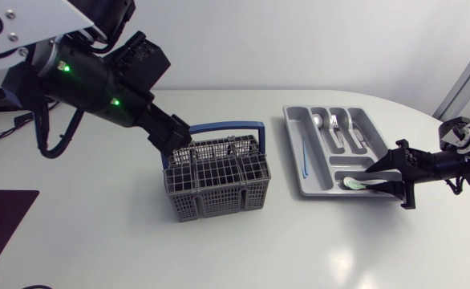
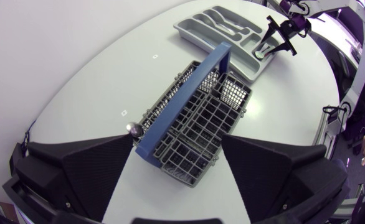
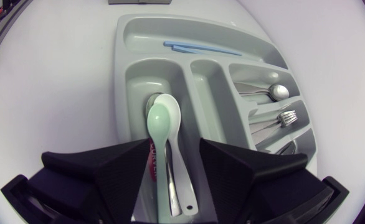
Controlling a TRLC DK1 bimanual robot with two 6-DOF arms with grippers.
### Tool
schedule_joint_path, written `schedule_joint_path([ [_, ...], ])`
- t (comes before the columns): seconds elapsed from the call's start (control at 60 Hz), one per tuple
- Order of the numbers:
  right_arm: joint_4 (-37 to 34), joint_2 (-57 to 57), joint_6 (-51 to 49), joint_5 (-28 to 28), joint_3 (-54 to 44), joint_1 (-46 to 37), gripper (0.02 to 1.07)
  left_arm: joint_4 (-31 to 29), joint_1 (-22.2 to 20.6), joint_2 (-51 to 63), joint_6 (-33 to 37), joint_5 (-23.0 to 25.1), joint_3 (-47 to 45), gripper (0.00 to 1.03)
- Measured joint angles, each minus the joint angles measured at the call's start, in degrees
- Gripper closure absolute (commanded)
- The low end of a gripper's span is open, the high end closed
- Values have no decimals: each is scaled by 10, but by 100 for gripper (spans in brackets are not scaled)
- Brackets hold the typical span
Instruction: Unload the cutlery basket into the drawer organizer.
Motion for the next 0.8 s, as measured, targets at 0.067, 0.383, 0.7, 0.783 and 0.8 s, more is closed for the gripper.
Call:
schedule_joint_path([
  [0.067, -12, -21, 4, -8, -1, -5, 17, -3, -9, -16, 2, 0, -12, 5],
  [0.383, -39, -190, 108, -85, -35, 50, 24, -9, -62, -72, 9, -1, -114, 20],
  [0.7, 157, -238, 391, -94, -90, 218, 92, -2, -66, -91, 11, -2, -223, 56],
  [0.783, 218, -235, 465, -90, -90, 254, 93, 12, -66, -92, 11, -2, -246, 70],
  [0.8, 226, -234, 477, -89, -90, 260, 93, 17, -66, -92, 11, -2, -250, 71],
])
